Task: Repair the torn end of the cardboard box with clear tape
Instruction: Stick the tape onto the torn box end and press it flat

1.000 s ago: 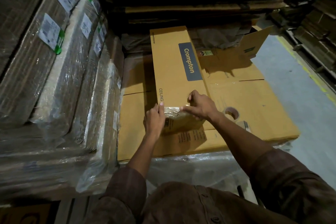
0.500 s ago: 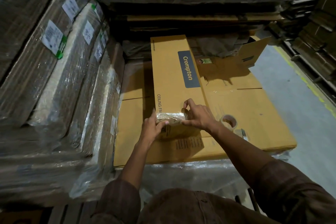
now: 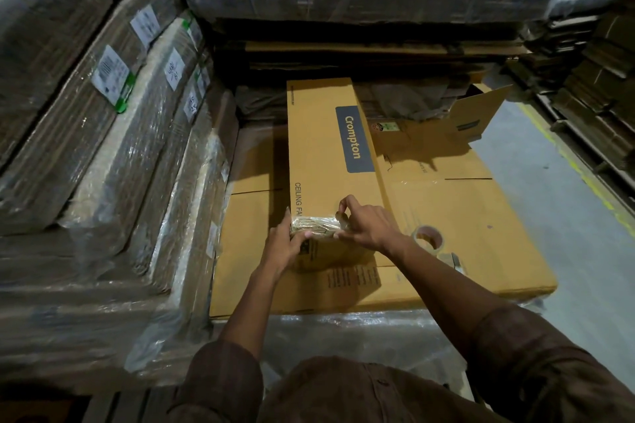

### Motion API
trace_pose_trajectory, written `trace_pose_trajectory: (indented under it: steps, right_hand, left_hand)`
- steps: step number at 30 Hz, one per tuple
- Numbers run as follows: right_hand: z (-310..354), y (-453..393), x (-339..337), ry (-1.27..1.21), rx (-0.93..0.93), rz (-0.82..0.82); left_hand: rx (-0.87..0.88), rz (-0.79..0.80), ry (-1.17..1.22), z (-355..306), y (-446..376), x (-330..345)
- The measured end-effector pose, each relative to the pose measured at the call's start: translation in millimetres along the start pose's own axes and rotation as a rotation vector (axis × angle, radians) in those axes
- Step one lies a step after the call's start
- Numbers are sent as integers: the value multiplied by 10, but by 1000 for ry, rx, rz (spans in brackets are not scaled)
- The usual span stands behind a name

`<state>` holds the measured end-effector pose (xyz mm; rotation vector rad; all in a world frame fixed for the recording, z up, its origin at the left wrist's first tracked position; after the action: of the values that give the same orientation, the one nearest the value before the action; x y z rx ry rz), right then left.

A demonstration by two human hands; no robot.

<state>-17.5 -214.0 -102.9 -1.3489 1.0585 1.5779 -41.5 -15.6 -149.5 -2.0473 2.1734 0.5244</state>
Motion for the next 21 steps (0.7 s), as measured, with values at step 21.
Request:
trace_pose_trajectory:
  steps: [21]
  right_hand:
    - [29, -26, 26, 14, 20, 93]
  left_hand:
    - [-77, -122, -37, -108, 58, 57]
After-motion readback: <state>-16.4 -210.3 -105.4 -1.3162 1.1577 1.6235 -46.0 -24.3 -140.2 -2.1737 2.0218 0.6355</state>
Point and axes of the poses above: each hand's wrist, its own y-axis away from the middle knuckle, its own x-axis out of the palm, z = x × y, the point moved 8 cm from there along -y, towards the middle knuckle, and after that the axes turned 14 degrees about y, right-handed, at the moved point
